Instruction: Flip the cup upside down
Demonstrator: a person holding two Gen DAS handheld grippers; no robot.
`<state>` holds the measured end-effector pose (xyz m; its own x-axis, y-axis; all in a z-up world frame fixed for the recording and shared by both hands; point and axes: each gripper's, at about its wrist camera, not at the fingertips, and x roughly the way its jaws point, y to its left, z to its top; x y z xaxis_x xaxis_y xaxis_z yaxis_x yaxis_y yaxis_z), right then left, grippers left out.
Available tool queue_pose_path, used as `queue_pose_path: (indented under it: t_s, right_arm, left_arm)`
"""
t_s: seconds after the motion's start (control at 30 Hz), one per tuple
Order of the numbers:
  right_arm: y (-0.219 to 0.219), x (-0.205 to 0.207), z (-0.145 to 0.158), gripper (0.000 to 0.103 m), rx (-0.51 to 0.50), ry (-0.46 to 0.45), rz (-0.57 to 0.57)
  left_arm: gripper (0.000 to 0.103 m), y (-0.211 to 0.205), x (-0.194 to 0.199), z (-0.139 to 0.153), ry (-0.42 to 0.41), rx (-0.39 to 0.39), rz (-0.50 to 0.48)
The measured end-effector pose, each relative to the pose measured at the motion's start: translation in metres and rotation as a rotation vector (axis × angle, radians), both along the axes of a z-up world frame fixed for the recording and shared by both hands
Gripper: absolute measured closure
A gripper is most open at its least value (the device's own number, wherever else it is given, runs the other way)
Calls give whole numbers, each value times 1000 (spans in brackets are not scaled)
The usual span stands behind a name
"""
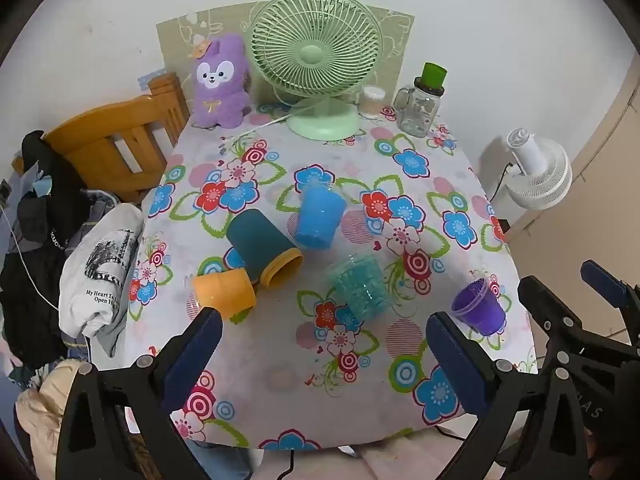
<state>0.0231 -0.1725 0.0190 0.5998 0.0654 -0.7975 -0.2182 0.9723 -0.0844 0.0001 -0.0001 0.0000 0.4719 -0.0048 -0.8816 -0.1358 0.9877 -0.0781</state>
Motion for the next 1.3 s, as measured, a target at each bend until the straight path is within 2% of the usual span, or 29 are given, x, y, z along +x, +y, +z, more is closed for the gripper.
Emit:
queue_pose_path:
  t_s: [0.13,0.17,0.27,0.33,1.3]
  right_arm:
    - [12,-4,0,9,-23,-7,-5]
    - [17,-6,0,9,-28,-8,-6]
    - [35,-12,0,9,-40,-15,-13]
    - [-6,-1,6,9,61,5,-5]
    - [-10,-1,5,9,59,7,-11]
  left_arm:
    - [0,0,1,1,2,6,-9]
    - [0,-2,0,4,2,36,-1]
    - [0,-6,1,5,-13,47,-4]
    - [0,-5,1,9,-18,43,-6]
    - [0,-10,-1,14,-42,89,-6]
